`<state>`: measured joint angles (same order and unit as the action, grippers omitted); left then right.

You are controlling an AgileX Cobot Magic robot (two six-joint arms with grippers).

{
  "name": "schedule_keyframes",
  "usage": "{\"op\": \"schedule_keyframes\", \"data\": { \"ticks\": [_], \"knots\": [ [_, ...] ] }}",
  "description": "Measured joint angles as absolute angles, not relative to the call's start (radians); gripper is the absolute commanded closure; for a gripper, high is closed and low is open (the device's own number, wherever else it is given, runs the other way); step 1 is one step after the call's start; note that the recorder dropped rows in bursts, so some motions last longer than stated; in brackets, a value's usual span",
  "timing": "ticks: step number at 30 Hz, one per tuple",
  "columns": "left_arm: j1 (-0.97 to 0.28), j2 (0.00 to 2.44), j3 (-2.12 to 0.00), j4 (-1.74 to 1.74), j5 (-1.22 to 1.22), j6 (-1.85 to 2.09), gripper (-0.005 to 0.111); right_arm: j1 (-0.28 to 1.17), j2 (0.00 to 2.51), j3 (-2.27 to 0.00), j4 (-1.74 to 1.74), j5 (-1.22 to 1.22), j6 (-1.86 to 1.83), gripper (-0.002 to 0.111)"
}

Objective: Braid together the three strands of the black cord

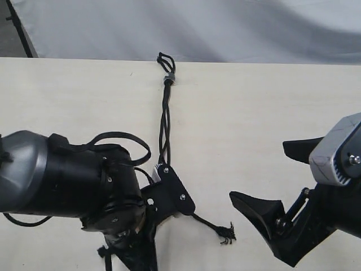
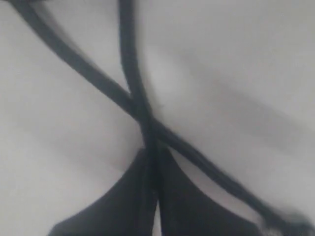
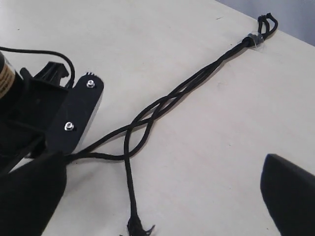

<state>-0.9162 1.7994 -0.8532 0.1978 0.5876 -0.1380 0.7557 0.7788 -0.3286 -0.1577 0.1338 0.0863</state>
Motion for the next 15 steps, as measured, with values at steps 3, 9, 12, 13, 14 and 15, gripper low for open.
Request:
{"op": "schedule_keyframes", "data": {
  "ticks": [3,9,12,13,14,15],
  "knots": [
    [-0.935,1.788,-0.844,0.049,0.524,-0.017,0.106,0.756,0.779,-0.329,-0.158,0.134,0.082,0.004],
    [-0.947,1.788,-0.841,-0.035,0.441,0.037,0.106,0.756,0.779,-0.329,-0.158,0.134,0.076,0.004],
    [-0.947,1.790,-0.841,-0.040,0.434,0.022,0.106,0.756,0.779,-0.329,-0.158,0.134,0.076,0.004],
    [-0.947,1.790,-0.841,-0.040,0.431,0.010,0.106,0.756,0.779,-0.329,-0.158,0.134,0.076,0.004],
    [-0.947,1.790,-0.841,-0.042,0.427,-0.008,0.106,0.756,0.779,-0.329,-0.158,0.134,0.076,0.004],
    [-0.947,1.790,-0.841,-0.042,0.427,-0.010,0.106,0.756,0.779,-0.329,-0.158,0.134,0.076,0.004]
  ]
}}
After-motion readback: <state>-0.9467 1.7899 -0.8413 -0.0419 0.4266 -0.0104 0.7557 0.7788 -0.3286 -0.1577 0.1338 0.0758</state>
